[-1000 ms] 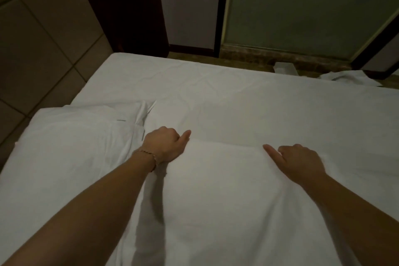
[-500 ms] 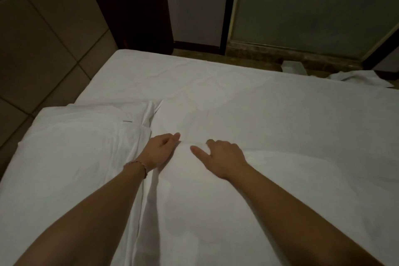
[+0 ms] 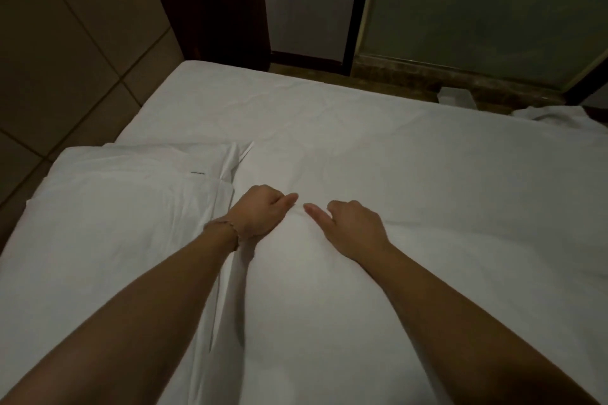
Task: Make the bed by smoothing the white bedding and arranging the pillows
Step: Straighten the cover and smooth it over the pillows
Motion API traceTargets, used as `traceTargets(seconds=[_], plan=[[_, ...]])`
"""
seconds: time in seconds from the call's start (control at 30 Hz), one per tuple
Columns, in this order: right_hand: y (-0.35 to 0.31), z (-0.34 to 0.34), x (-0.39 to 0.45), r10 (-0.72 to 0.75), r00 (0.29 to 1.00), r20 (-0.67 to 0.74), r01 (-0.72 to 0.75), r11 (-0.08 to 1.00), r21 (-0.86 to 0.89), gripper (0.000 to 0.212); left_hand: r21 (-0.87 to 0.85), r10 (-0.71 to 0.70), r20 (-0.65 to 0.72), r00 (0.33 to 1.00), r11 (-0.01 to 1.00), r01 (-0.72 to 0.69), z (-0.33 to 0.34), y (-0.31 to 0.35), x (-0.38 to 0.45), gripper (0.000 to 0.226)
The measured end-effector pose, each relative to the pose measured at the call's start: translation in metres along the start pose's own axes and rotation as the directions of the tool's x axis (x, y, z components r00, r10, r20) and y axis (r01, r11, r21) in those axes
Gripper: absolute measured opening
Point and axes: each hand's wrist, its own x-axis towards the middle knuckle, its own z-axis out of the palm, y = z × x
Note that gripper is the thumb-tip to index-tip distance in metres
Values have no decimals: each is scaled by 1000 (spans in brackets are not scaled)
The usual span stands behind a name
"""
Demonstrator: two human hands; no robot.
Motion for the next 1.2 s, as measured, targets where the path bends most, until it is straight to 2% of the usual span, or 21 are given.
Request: traceTargets(seconds=[0.1,0.2,0.33,0.43,0.53,0.6,0.83,0.97,1.03,1.13,1.2], plan=[[10,7,2,-24,998,-51,19,996,-91,65,61,8,-106,994,998,-2,14,-5,3,52],[46,-4,-16,-22,997,-80,6,982,-188,68,95,40,-109,993,995,-30,13,7,0,50],[116,-30,-52,114,993,-28,-118,962,-248,98,225,130,34,991,965,-135,33,53,-6,51],[160,-41,-76,235,971,45,-213,936,-280,95,361,163,104,981,913,-190,65,88,-11,58],[182,-45,-90,266,964,20,-249,924,-291,91,440,156,47,987,884,-160,87,102,-10,62],[184,-48,-92,234,972,-9,-225,926,-302,86,459,150,9,989,878,-137,89,106,-8,59],[194,-88,-70,154,985,79,-134,968,-211,81,470,136,-96,986,880,-75,66,110,-4,62],[212,-64,-70,266,959,98,-217,912,-349,80,524,101,-126,987,852,-21,90,130,-5,47],[210,-53,-74,241,971,-12,-228,903,-365,77,471,114,-150,982,882,-31,107,140,-8,45],[183,-45,-91,97,947,-305,-154,974,-167,75,378,188,-119,975,916,-131,131,168,-17,57],[163,-37,-113,49,958,-283,-70,995,-65,68,323,215,-80,973,929,-179,146,192,-26,61]])
